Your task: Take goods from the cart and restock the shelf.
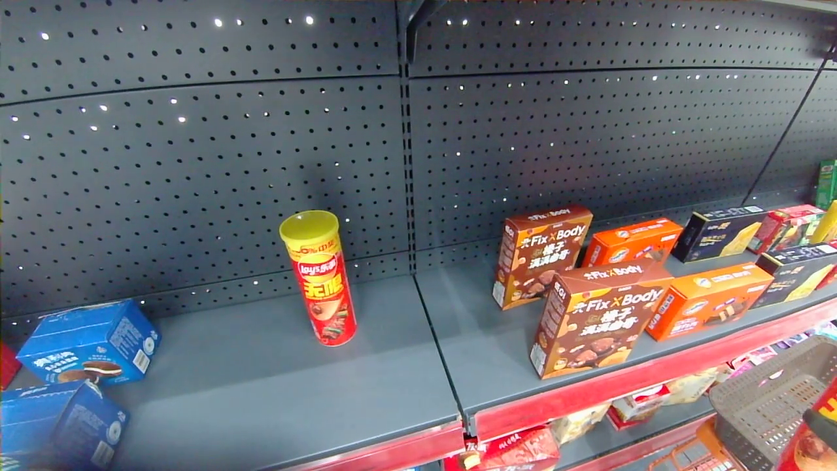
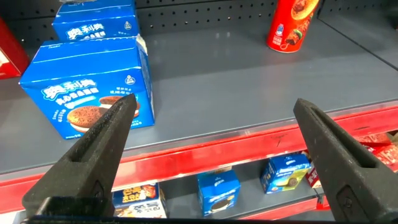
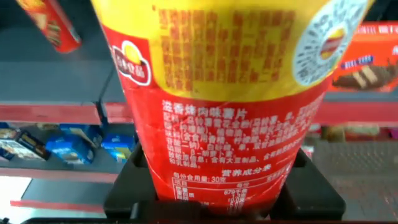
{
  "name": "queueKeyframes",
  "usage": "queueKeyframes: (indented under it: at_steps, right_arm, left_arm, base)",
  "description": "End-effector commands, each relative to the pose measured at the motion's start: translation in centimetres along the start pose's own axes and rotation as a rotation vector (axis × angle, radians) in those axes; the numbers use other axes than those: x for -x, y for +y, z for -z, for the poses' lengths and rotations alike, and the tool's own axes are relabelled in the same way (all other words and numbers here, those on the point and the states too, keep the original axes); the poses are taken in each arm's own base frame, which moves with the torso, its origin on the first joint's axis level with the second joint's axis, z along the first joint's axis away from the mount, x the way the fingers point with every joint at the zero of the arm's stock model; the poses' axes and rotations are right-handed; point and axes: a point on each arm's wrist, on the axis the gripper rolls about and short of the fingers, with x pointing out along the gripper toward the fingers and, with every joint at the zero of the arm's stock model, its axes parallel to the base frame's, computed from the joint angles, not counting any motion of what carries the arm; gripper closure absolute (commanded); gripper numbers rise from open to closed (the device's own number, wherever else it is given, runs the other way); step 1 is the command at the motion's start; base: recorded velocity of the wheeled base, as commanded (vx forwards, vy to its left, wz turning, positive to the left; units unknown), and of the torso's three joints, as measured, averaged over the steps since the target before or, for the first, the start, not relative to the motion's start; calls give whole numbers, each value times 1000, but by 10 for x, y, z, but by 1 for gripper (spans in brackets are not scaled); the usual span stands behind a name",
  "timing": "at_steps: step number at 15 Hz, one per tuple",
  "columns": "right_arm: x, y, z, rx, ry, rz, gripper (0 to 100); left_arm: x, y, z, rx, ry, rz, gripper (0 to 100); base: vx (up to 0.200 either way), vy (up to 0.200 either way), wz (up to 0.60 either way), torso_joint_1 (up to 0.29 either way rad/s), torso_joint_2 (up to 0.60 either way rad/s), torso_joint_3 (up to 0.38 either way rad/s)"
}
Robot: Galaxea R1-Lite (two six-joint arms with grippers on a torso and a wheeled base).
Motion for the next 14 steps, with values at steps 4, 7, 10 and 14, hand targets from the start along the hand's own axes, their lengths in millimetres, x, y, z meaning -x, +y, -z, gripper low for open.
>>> queueKeyframes:
  at_steps: [4, 7, 10, 14]
  right_arm:
    - [-2, -1, -9, -12, 69, 20, 100]
    - [2, 0, -25, -21, 128, 59, 100]
    - [4, -1, -24, -11, 134, 125, 100]
    - [4, -2, -34, -10, 105, 142, 100]
  left_arm:
    - [0, 0, -1, 0, 0, 7, 0]
    - [-1, 0, -1, -4, 15, 14, 0]
    - [-2, -2, -1, -86, 28, 86, 0]
    - [-4, -2, -2, -115, 48, 91, 0]
  base:
    - [0, 0, 0, 0, 0, 0]
    - [0, 0, 0, 0, 0, 0]
    - [0, 0, 0, 0, 0, 0]
    - [0, 0, 0, 0, 0, 0]
